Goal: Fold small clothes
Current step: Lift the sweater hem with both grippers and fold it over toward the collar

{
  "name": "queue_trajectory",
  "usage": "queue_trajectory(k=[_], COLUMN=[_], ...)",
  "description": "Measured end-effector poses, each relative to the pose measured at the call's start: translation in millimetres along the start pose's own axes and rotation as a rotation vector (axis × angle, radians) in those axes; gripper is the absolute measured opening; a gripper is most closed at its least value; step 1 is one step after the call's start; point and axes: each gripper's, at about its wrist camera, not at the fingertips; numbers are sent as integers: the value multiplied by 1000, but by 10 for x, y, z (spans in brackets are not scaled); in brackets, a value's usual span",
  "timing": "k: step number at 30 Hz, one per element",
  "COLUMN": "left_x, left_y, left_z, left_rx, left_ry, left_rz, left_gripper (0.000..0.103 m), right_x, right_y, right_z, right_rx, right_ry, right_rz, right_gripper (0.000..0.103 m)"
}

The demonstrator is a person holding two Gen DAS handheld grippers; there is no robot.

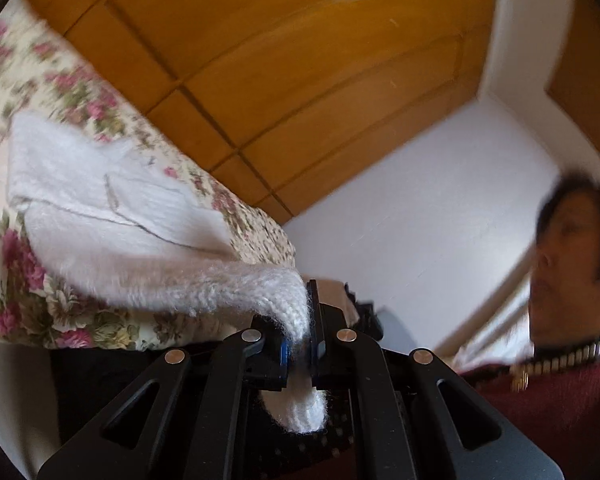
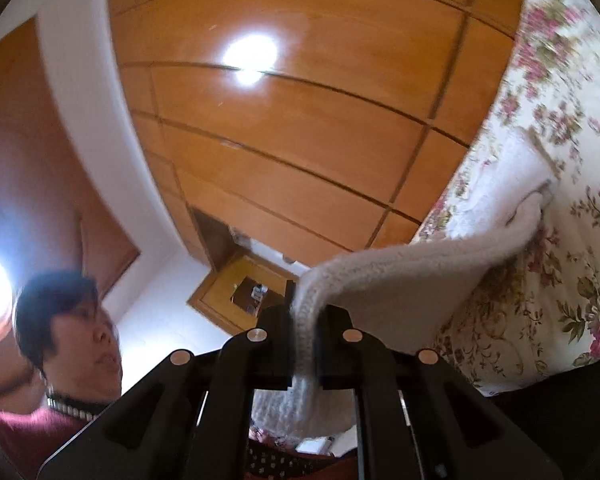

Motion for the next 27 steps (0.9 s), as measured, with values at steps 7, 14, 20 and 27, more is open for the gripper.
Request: queue_trajectory(k=[7,14,20,27], left_x=[-44,-238,-570,-860], left_y=[573,796,1077,1502], left_z=[-420,-933,-1384,-1663], left_rx=[211,236,216,221], left_ry=[-133,-156,-189,-241], left_rz=[-94,-164,-262,-480], left_gripper=[5,5,5,13], right_x=[-363,-852,-1159,-1353], right_y=[-544,-1069,-1578,-2166], right_z=[-212,-575,-782,-835], right_rx=[-113,-158,-213,-270], right_ry=[-18,-18,-22,-3], right_rz=[80,147,255,403], right_gripper=[6,6,6,12])
Point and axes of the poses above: each gripper's, at about its wrist camera, not at the fingertips, and x roughly against the way its jaws point, y to its left, z to its underside, and after that the axes turned 12 degrees about x, right-handed
